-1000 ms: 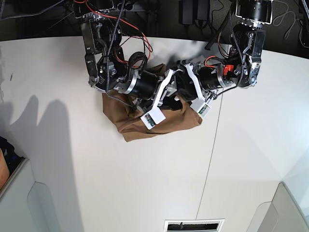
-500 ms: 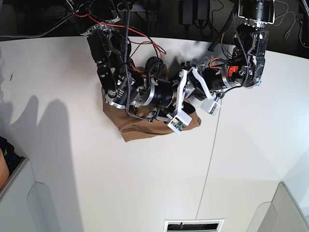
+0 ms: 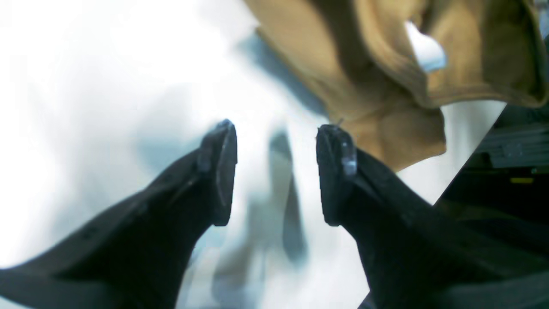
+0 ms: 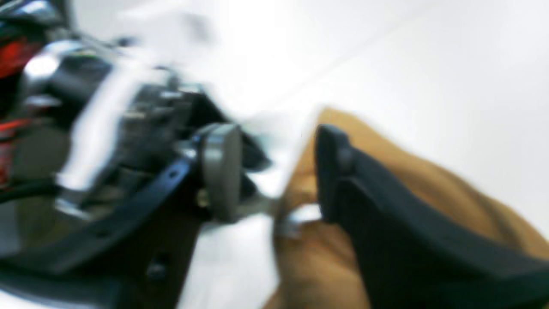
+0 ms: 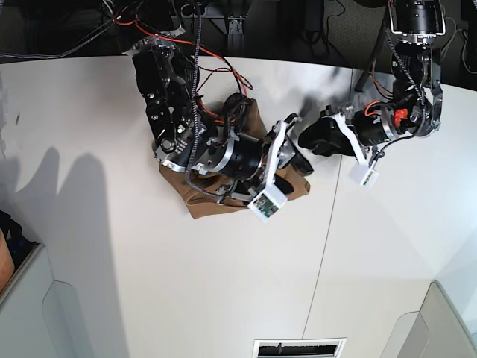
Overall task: Layout the t-shirt on the table in an organized manner, then fold the t-shirt properly
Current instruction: 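Bring both grippers together over the shirt and fold it into a bundle, then grasp the bundle sides with both grippers and lift them to fold over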
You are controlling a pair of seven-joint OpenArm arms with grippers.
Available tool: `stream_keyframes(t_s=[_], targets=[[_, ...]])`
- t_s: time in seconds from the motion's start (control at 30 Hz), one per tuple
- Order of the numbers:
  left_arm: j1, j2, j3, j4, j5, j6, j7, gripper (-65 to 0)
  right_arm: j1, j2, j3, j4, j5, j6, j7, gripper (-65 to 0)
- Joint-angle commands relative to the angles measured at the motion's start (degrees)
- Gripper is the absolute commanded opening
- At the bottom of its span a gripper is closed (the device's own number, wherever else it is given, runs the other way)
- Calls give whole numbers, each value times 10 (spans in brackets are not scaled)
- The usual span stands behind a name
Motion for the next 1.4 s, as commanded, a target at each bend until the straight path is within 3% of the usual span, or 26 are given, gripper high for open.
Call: stream_keyframes(t_s=[0.0, 0.07, 0.17, 0.23, 0.4, 0.47, 0.57, 0.73, 1.03, 1.2, 1.37], targets=[[-7, -12, -5, 8, -20, -5, -9, -352, 14, 0, 16, 10, 2, -9, 19, -495], [-7, -26, -9, 8, -35, -5, -2, -405, 17, 3, 49, 10, -1, -19, 20, -650], [-8, -42, -9, 8, -57, -5, 21, -579, 20, 15, 91, 10, 1, -23, 19, -650], [-8, -48, -9, 8, -57, -5, 28, -647, 18, 28, 109, 8, 28, -23, 7, -650], [-8, -52, -9, 12, -57, -5, 29, -650, -23, 55, 109, 6, 86, -16, -9, -650], [-8, -52, -9, 19, -57, -5, 29, -650, -50, 56, 106, 6, 95, -14, -9, -650], [-8, -52, -9, 33, -57, -5, 29, -650, -86, 56, 93, 7, 133, 24, -9, -650], [-8, -54, -9, 69, -57, -5, 32, -650, -99, 54, 81, 10, 178, 26, 2, -650], [-6, -89, 2, 179, -120, -5, 79, -650, -31, 53, 117, 20, 142, 24, 22, -650], [-5, -84, 105, 196, -110, -5, 80, -650, 26, 53, 185, 9, 57, -8, 31, -650], [-8, -40, 194, 196, -70, -5, 62, -650, 87, 60, 223, -85, 39, -6, 52, -650]])
